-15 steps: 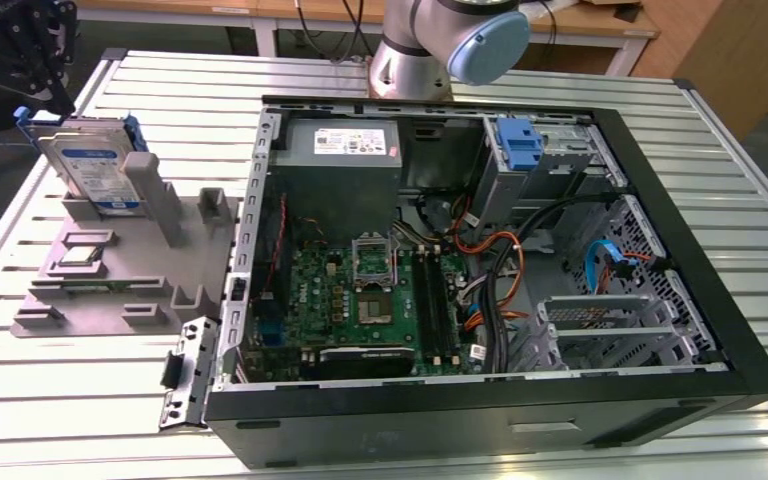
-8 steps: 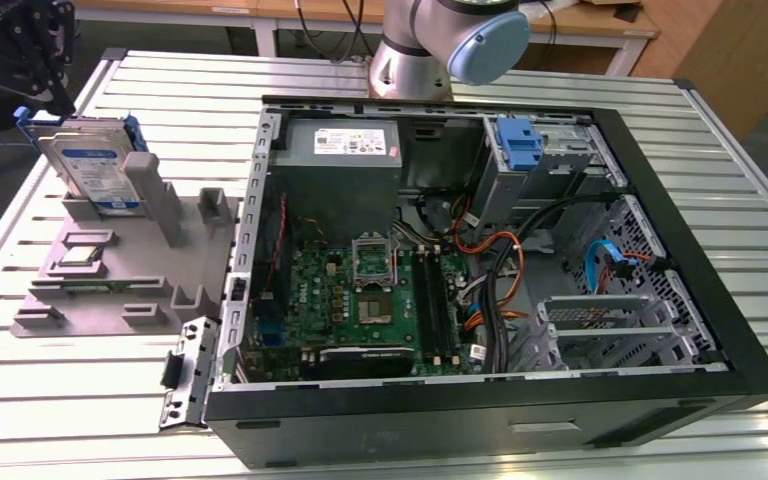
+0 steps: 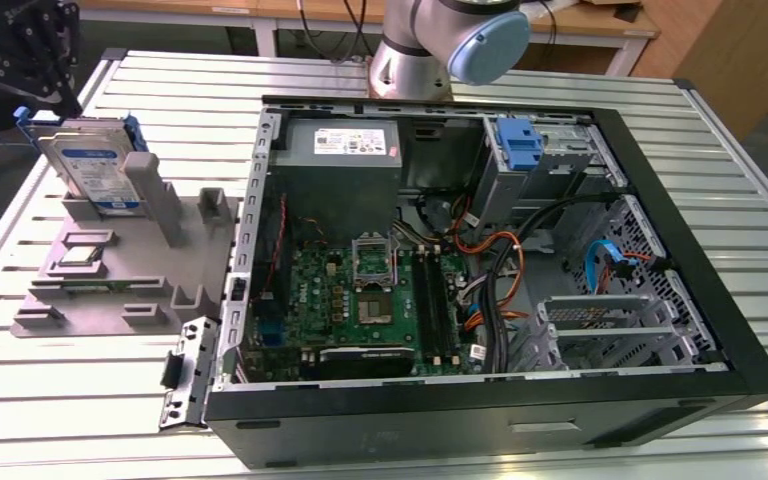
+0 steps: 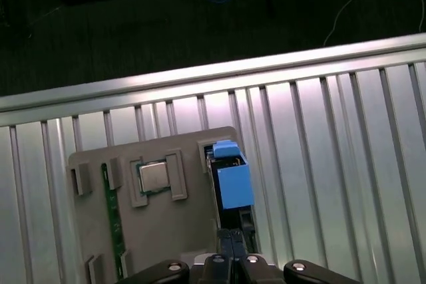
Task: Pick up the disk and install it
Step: 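Pick up the disk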
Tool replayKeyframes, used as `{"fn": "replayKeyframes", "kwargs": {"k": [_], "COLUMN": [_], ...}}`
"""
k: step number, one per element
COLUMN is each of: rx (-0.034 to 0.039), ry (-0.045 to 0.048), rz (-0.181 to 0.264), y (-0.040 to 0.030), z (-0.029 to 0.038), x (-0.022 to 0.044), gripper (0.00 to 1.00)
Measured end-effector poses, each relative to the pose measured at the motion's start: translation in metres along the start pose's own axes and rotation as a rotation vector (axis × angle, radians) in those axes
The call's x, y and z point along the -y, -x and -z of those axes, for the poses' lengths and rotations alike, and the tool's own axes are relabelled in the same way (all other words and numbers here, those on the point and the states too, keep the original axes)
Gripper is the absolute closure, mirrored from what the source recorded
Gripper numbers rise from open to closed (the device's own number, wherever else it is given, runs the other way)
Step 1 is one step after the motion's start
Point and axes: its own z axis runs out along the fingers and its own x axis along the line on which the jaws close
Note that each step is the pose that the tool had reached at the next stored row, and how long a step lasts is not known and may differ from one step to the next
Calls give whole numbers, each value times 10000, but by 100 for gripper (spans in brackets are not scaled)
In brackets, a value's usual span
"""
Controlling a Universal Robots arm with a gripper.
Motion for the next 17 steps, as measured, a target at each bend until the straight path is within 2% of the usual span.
{"fn": "replayKeyframes", "kwargs": {"k": [5,14,16,17], "rx": [-19,-19,-19,-19], "ry": [22,20,20,20], "rz": [706,723,724,724], "y": [-1,-1,-1,-1], "z": [-14,-17,-17,-17], "x": [1,1,1,2], "gripper": [90,90,89,83]}}
